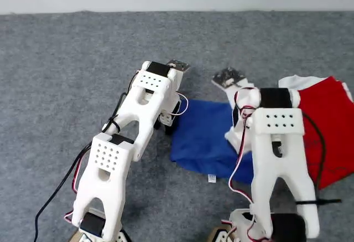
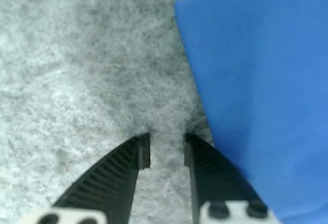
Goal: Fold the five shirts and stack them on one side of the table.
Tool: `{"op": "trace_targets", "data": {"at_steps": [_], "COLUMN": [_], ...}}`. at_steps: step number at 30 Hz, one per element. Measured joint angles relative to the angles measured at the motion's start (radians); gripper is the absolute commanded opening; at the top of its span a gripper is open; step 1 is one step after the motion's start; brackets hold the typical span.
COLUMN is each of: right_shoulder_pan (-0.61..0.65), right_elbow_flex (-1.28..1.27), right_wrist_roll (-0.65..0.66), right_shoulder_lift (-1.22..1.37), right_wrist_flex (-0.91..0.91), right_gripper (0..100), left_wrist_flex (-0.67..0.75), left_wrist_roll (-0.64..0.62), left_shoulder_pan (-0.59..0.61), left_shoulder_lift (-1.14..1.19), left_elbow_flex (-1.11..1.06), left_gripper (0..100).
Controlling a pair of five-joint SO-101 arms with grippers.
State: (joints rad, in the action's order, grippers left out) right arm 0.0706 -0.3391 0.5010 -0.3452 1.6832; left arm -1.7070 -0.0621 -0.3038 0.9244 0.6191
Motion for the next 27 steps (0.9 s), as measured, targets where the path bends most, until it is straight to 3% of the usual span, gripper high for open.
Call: {"op": "trace_targets", "data": {"at_steps": [9,16,27], "right_shoulder_pan": [-0.003,0.0,0.003], "right_elbow_flex": [-0.021,-0.066,-0.229], "right_wrist_roll": [-0.064,-0.064,0.009], "right_shoulder_lift": [0.272,0.353,0.353], "right_wrist_flex": [-0.272,-0.287,-0.29], "right_gripper": [8.5,0.7,1.7], "left_wrist_flex": [0.0,0.0,0.0], "left_wrist_roll": [0.0,0.0,0.0], "left_shoulder_pan": [0.0,0.0,0.0], "left_shoulder_lift": [0.0,0.0,0.0], "left_elbow_flex": [0.0,0.0,0.0], "left_gripper": [10,10,10]}}
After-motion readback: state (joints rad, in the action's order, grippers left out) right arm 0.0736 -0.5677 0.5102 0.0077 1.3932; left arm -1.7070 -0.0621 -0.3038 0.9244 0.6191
